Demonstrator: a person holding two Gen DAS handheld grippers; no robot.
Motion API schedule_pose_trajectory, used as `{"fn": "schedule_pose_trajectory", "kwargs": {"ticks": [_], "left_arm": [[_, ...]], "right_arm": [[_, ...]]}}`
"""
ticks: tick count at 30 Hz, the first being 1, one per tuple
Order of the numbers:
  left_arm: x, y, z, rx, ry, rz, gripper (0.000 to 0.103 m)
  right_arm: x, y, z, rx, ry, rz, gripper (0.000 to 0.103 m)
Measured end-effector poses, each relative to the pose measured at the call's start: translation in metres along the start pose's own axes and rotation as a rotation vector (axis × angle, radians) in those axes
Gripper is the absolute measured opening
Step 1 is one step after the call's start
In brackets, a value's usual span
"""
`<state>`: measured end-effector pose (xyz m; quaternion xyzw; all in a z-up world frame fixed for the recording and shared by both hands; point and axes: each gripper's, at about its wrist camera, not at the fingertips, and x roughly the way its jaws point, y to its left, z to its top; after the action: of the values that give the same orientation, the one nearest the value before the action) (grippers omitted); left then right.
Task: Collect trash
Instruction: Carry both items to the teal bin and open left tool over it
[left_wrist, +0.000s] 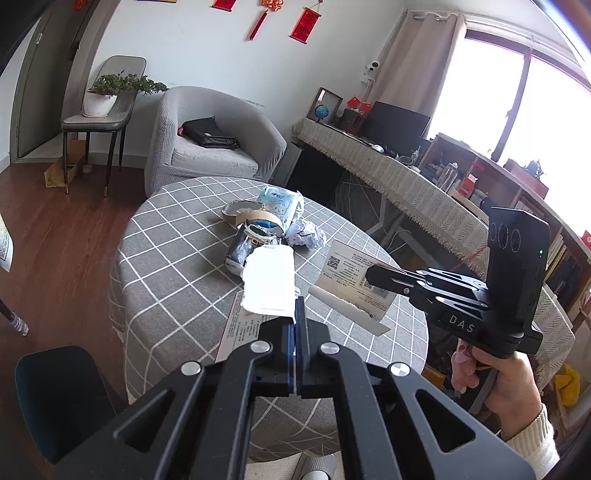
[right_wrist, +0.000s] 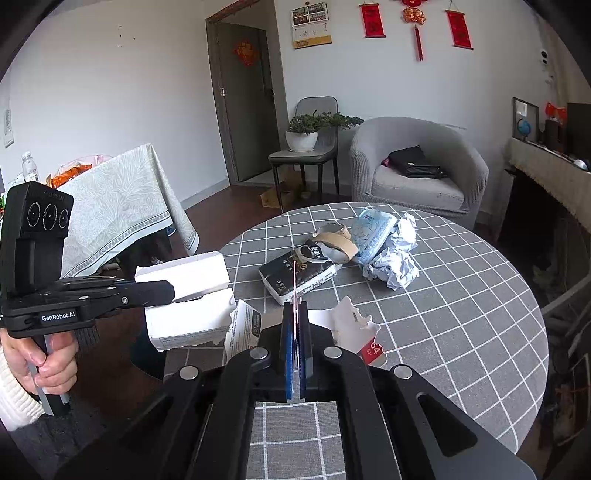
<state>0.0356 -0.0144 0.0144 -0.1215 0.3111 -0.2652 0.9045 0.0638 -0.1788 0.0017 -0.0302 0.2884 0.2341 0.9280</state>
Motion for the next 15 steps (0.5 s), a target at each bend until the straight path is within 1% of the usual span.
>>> {"fn": "schedule_pose_trajectory", "kwargs": {"ticks": [4, 9, 12, 15], "left_arm": [[-0.015, 0.015, -0.005, 0.002, -0.007, 0.056, 0.001], [-0.034, 0.043, -0.008, -0.014, -0.022, 0.126, 0.001], [-0.047, 0.067, -0.009, -0.028, -0.022, 0.175, 0.001], [-0.057, 0.092, -0.011, -0.043, -0.014, 0.226, 0.001]], "right_arm": [[0.008, 0.015, 0.003, 0.006, 0.008, 0.004, 0.002], [0.021, 0.035, 0.012, 0.006, 0.012, 0.022, 0.002], [0.032, 0.052, 0.018, -0.003, 0.013, 0.054, 0.002], [0.047, 0.072, 0.024, -0.024, 0.032, 0.075, 0.002]]}}
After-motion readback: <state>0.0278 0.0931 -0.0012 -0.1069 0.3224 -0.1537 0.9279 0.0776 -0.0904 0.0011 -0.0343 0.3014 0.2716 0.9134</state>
